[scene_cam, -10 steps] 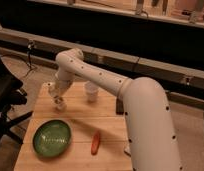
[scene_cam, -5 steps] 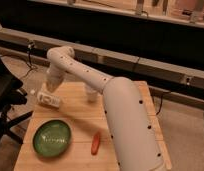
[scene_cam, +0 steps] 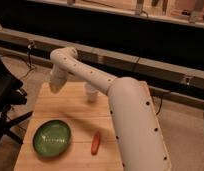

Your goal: Knock the bottle over

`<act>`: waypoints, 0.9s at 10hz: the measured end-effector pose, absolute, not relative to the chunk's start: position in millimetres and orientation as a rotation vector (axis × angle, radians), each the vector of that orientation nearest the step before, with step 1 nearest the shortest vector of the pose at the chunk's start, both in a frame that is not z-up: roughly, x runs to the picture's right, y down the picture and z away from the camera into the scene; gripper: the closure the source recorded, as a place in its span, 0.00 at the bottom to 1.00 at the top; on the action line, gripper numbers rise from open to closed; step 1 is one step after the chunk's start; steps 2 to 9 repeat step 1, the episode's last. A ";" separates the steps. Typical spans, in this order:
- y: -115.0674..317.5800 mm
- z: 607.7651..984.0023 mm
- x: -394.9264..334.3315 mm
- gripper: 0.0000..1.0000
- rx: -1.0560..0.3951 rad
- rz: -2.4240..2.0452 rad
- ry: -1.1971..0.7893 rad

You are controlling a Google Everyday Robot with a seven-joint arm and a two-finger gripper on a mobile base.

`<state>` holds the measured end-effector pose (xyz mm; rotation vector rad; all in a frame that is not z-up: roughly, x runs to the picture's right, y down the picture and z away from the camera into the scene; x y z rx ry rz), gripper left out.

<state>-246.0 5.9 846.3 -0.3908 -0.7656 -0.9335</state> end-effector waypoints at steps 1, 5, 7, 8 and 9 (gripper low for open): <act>6.4 846.3 -246.0 1.00 -0.391 -0.937 -0.766; 6.4 846.3 -246.0 1.00 -0.391 -0.937 -0.766; 6.4 846.3 -246.0 1.00 -0.391 -0.937 -0.766; 6.4 846.3 -246.0 1.00 -0.391 -0.937 -0.766; 6.4 846.3 -246.0 1.00 -0.391 -0.937 -0.766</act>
